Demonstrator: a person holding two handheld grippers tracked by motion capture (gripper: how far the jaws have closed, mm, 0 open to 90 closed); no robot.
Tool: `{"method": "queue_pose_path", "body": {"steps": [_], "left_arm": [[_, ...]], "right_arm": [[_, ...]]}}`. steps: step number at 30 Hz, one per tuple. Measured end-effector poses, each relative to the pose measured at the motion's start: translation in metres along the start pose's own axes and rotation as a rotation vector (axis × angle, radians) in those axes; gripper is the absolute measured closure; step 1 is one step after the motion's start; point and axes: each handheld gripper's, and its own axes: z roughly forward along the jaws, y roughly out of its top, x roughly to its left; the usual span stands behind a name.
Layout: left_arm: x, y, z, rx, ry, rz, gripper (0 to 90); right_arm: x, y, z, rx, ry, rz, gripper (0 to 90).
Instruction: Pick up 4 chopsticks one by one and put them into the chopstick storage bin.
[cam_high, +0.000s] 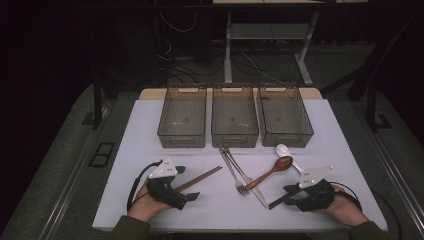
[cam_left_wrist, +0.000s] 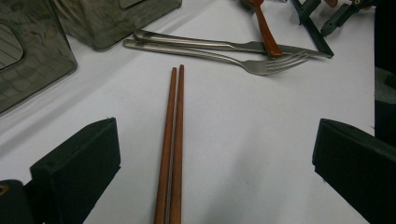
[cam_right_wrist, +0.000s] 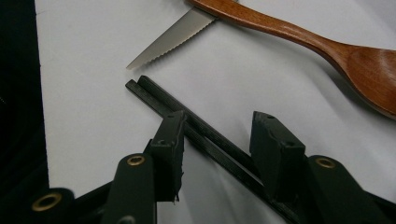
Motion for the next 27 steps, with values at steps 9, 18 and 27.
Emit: {"method": "queue_pose_path", "body": {"steps": [9,18,27], "left_arm": [[-0.0001,0.0,0.0,0.001,-0.001,0.001,0.0],[-0.0002,0.0,0.0001,0.0,-0.004,0.0,0.0],[-0.0005,0.0001,-0.0001,0.002,-0.005,0.004,0.0]], "right_arm": [[-0.0007,-0.0009,-0.0025,0.013,0.008,-0.022,60.8],[0.0001,-0.0017,-0.0051,0.026,0.023,-0.026,64.6],[0.0017,-0.0025,-0.0079,0.046,0.052,-0.035,68.8]]}}
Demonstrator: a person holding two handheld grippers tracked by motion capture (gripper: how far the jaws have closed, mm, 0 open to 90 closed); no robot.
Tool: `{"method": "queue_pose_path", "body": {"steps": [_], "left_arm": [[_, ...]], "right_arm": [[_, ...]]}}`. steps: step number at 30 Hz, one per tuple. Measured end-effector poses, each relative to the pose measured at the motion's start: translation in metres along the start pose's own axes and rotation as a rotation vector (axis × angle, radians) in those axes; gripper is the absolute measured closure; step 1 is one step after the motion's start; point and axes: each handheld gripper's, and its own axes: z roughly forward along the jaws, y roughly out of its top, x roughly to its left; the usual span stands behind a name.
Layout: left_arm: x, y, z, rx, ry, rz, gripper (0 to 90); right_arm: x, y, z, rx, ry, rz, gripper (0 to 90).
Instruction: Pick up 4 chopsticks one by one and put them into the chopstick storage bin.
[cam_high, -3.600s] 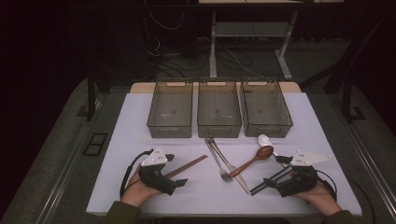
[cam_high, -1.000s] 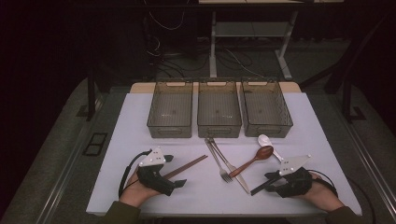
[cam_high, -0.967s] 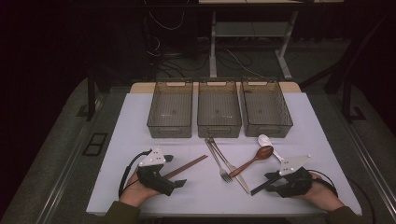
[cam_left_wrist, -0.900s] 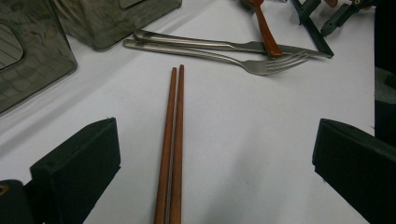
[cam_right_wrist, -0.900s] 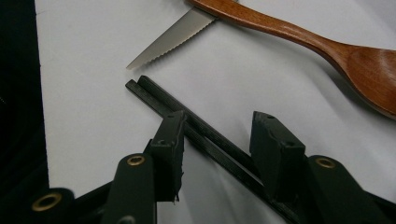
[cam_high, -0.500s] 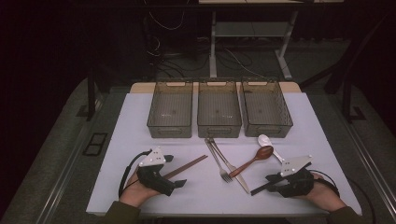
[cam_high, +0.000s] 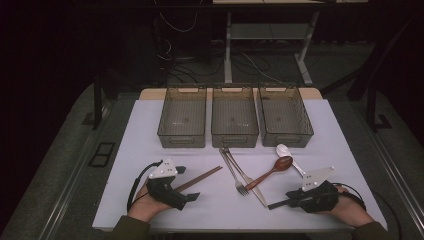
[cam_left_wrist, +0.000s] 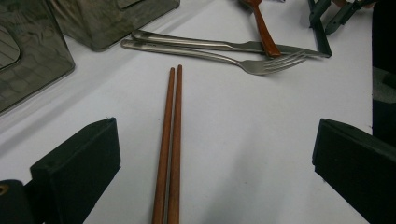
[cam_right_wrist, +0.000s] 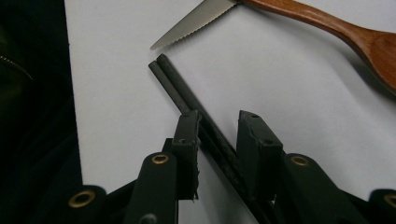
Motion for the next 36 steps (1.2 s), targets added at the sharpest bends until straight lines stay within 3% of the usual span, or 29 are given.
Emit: {"method": "queue_pose_path", "body": {"steps": [8,16,24,36], "left_arm": [[0.0,0.0,0.001,-0.004,-0.002,-0.004,0.0],[0.0,0.001,0.001,-0.005,-0.003,-0.003,0.0],[0.0,0.001,0.001,-0.005,-0.004,-0.001,0.0],[0.0,0.001,0.001,-0.005,-0.002,-0.002,0.0]], "right_arm": [[0.003,0.009,0.002,-0.024,0.027,-0.073,65.9],[0.005,0.031,0.015,-0.052,0.096,-0.137,65.7],[0.005,0.039,0.03,-0.015,0.151,-0.192,68.8],[0.008,0.037,0.031,0.002,0.144,-0.221,73.7]]}}
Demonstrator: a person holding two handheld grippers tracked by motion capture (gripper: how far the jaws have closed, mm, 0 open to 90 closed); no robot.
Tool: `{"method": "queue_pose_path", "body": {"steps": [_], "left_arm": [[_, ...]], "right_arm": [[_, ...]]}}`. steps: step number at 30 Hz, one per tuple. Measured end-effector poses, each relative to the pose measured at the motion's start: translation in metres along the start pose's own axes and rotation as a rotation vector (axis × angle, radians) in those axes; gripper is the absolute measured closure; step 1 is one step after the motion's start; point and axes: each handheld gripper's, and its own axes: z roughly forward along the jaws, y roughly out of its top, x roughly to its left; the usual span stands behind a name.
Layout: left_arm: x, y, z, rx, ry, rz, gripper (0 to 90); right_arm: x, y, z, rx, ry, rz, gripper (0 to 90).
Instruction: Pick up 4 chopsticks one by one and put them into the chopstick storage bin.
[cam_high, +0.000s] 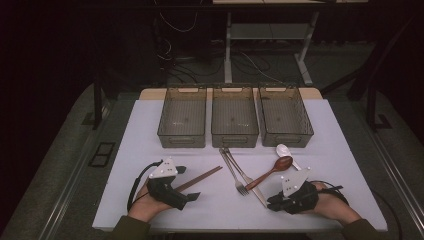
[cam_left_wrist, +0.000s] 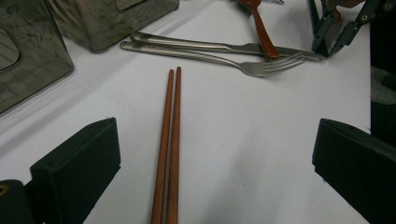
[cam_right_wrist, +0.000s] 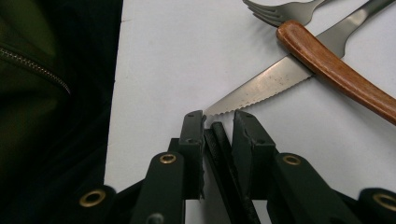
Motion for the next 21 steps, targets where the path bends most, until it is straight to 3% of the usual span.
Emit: {"method": "queue_pose_path", "body": {"steps": [10,21], "left_arm": [[0.0,0.0,0.0,0.001,-0.001,0.002,0.0],[-0.001,0.0,0.001,0.002,-0.002,0.0,0.0]], "right_arm": [[-0.005,-0.004,-0.003,-0.004,-0.03,-0.01,74.3],[-0.013,-0.007,-0.006,-0.004,-0.078,0.053,75.2]]}}
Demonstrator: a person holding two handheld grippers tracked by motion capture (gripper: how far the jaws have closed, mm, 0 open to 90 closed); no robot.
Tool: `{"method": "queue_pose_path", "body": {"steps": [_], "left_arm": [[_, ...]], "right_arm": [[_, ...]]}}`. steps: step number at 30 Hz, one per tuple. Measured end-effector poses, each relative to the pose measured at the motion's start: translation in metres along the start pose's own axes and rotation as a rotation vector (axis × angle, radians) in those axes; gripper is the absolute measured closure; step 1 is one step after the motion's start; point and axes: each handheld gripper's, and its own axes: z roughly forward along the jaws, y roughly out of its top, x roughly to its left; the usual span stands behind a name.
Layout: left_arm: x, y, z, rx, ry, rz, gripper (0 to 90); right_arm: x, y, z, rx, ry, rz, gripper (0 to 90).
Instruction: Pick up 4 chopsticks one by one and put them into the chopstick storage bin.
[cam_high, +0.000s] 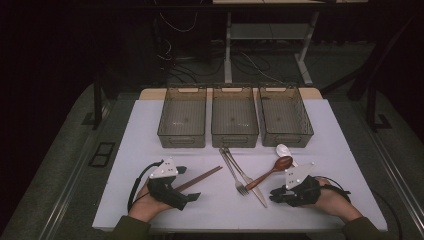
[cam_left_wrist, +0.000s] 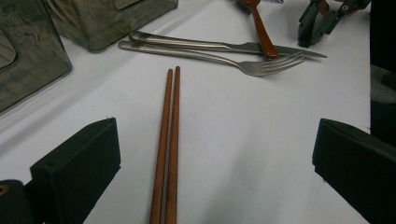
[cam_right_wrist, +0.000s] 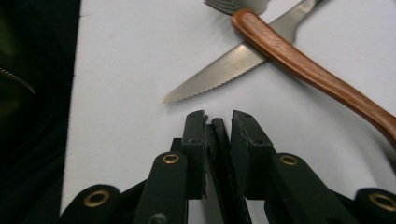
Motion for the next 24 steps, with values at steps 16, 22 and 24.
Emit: {"method": "queue_pose_path", "body": {"steps": [16,22,24], "left_arm": [[0.0,0.0,0.001,0.003,-0.002,0.0,0.0],[0.0,0.0,0.001,0.003,-0.001,0.0,0.0],[0.0,0.0,0.001,0.003,-0.003,0.0,0.0]], "right_arm": [[-0.021,-0.001,0.001,-0.023,-0.07,0.082,76.1],[-0.032,0.0,0.003,-0.031,-0.109,0.105,76.4],[-0.031,0.0,0.003,-0.033,-0.107,0.111,76.4]]}}
